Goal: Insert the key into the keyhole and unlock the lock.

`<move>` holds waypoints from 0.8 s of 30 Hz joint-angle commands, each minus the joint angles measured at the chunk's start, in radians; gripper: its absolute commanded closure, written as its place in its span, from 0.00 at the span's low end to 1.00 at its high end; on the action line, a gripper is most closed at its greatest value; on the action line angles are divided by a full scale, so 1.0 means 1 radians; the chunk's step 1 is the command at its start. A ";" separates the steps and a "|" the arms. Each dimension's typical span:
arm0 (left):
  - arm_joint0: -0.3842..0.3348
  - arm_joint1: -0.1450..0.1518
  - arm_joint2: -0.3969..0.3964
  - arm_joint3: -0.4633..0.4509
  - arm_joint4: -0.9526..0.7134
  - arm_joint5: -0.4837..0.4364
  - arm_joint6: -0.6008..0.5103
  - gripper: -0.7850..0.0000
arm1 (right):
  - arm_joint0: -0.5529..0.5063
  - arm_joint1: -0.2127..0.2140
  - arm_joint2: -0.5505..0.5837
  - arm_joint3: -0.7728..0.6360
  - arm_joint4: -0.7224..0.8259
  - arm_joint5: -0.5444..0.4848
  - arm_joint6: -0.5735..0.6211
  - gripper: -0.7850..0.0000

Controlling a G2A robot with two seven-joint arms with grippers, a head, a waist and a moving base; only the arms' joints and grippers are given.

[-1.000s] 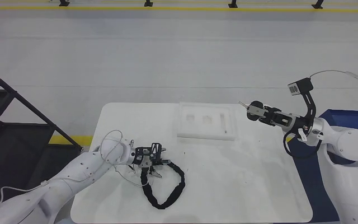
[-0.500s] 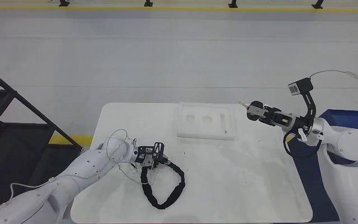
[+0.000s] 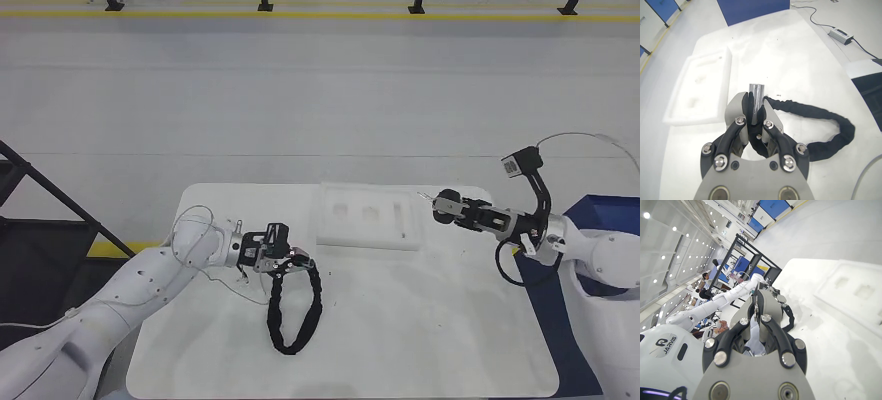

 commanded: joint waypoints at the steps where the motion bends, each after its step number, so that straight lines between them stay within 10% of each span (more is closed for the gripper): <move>1: 0.002 0.009 -0.024 -0.049 -0.006 -0.002 -0.004 1.00 | 0.004 0.001 -0.018 -0.004 -0.007 0.031 0.011 1.00; 24: 0.034 0.012 -0.120 -0.241 -0.090 0.066 -0.046 1.00 | 0.058 0.005 -0.168 -0.099 -0.107 0.220 0.084 1.00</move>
